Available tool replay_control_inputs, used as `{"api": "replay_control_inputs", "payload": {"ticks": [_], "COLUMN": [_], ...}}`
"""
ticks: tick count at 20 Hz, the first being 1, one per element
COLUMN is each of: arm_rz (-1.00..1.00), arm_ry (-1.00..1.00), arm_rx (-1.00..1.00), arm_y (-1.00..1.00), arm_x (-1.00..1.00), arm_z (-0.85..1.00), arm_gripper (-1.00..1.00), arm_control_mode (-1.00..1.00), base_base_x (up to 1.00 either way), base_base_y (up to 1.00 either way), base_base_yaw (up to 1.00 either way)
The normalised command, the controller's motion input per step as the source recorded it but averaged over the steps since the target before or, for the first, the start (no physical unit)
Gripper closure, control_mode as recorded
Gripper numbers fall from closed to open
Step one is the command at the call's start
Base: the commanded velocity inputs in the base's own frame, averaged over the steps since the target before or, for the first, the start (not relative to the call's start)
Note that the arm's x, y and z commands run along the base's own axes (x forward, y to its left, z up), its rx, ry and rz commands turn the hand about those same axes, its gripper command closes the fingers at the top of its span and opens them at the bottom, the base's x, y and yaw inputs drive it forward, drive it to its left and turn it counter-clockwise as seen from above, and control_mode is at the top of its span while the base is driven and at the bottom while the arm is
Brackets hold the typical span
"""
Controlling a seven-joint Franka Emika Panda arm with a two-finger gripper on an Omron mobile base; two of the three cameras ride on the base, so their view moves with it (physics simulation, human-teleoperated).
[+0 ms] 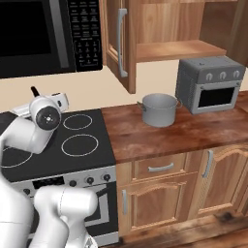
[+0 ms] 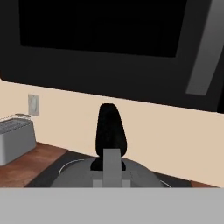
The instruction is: Pick the kettle from the cabinet and place it on a stove burner. Then pick the pot from the counter and place it on another stove burner. Finally, turn both burners on.
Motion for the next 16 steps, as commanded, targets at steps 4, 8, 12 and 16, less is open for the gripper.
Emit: {"api": "replay_control_inputs", "payload": {"ticks": [4,8,12,16], "arm_rz": [0.00,0.00,-0.01,-0.02], "arm_ry": [0.00,0.00,0.00,0.00], "arm_rx": [0.00,0.00,0.00,0.00], "arm_y": [0.17,0.14,0.05,0.00], "arm_x": [0.42,0.38,0.33,0.29], "arm_z": [-0.14,-0.16,-0.22,-0.23], "arm_gripper": [1.00,1.00,1.00,1.00], "arm_control_mode": [-1.00,-1.00,-1.00,-1.00], "base_base_x": [0.00,0.00,0.00,0.00], "base_base_y": [0.00,0.00,0.00,0.00], "base_base_yaw": [0.00,0.00,0.00,0.00]}}
